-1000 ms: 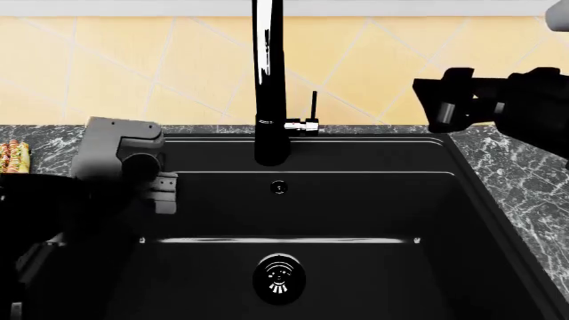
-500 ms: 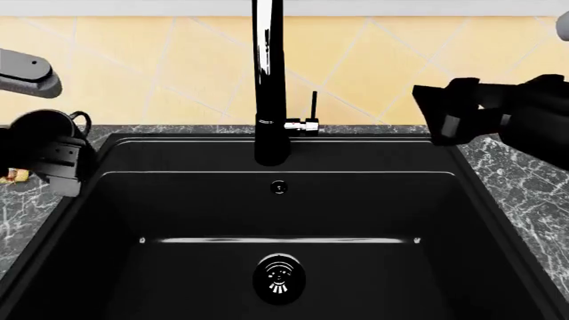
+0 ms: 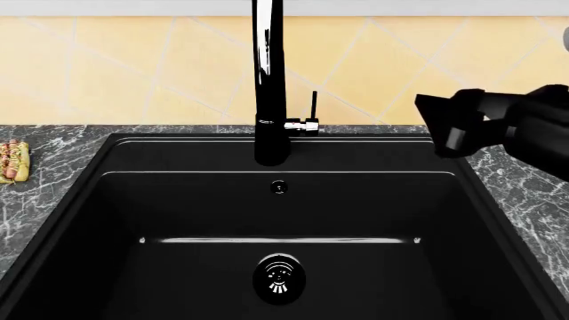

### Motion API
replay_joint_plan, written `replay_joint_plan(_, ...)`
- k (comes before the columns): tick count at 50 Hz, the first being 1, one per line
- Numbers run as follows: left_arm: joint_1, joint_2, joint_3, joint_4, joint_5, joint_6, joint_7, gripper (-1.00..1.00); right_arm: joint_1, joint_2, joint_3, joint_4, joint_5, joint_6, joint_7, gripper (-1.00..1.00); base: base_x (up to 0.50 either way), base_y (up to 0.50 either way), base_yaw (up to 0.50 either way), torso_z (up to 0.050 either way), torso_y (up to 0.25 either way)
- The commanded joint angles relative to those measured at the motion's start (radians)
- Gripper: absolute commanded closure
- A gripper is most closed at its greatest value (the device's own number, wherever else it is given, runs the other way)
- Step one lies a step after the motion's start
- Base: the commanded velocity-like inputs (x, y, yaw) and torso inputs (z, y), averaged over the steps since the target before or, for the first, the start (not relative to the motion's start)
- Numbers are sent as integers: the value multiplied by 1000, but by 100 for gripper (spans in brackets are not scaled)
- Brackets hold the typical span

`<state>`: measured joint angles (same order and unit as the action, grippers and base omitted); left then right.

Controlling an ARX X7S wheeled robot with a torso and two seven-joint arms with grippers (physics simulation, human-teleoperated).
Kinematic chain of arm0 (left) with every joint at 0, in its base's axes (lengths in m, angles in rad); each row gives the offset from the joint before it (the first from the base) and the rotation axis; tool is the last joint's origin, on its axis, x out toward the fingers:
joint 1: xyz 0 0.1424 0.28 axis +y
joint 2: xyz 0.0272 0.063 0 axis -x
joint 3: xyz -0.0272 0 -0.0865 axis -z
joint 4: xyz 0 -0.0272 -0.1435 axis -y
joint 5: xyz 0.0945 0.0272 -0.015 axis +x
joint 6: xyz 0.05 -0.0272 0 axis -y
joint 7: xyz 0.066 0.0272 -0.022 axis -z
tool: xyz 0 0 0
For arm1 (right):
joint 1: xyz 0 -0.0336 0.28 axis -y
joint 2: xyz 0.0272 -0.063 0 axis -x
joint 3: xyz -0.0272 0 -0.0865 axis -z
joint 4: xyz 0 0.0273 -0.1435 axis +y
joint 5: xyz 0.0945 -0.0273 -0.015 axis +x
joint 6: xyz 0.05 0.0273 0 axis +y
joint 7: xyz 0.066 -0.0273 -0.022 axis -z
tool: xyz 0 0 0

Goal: Pick the cup and bowl from the sink and place them on the counter for drying.

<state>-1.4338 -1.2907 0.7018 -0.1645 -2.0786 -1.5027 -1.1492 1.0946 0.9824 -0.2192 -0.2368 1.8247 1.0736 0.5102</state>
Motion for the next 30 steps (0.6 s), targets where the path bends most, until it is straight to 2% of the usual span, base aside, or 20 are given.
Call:
replay_joint_plan(1,28,-44,31,-73,79,44,51,100,-20,15,10,-11,14,-10,5,-100,0,0,0,0,0)
replay_joint_plan(5,64,-52,39,-103,142,69,114,100,-36,19,18,-9,9,-21,-1,-100,0,0,0,0,0)
replay_joint_plan(12,32,-56,39,-151,203,37,155,100,-44,28,19,-20,27,-22,9,-100,0,0,0,0,0)
replay_joint_plan(15,5,-53,46,-190,276,15,187,100,-52,29,23,-19,24,-27,7,-100,0,0,0,0,3)
replay_joint_plan(30,25,-58,74,-276,377,71,288,100,-50,22,10,-15,26,-26,6,-100,0,0,0,0,0)
